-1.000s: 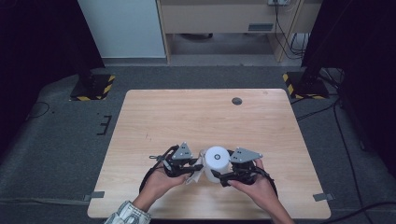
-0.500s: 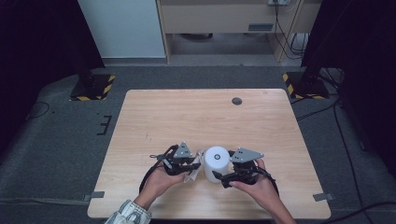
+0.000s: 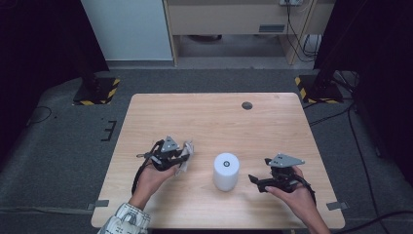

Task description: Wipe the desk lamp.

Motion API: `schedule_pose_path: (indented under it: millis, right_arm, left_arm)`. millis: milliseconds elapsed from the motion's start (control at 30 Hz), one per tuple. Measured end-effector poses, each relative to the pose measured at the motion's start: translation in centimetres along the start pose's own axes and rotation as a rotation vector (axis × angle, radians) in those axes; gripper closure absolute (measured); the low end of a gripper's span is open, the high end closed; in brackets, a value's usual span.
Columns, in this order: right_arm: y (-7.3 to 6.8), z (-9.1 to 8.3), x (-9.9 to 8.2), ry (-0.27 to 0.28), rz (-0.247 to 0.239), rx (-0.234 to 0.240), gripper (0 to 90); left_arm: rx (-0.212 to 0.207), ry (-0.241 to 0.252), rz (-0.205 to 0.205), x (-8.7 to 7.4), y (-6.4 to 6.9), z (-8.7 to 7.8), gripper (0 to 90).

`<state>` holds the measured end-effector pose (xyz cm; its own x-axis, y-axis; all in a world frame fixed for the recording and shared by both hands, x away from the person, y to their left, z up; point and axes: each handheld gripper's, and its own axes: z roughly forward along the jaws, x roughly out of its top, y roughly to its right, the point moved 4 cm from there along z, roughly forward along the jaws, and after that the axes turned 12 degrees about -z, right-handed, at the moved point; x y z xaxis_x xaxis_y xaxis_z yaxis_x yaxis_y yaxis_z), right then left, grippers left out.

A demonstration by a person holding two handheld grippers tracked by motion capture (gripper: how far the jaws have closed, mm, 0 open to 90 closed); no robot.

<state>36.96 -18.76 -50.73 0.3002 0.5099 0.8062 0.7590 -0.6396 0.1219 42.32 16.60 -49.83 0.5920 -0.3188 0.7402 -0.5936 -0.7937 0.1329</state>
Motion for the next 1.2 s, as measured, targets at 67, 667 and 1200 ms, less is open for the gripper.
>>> schedule_pose_path:
  millis: [67,667,1200]
  right_arm:
    - [1.1,0.1,-0.7,-0.034,0.037,-0.039,11.2]
    - [3.4,1.0,-2.8,-0.147,0.126,-0.164,11.0]
    - [3.8,0.8,-3.1,-0.147,0.146,-0.175,10.9]
  left_arm:
    - [0.039,-0.014,-0.001,0.3,-1.3,0.1,71.0]
    - [0.248,-0.105,-0.110,1.5,-9.6,2.2,70.8]
    - [0.283,-0.151,-0.057,-0.3,-8.1,5.1,67.8]
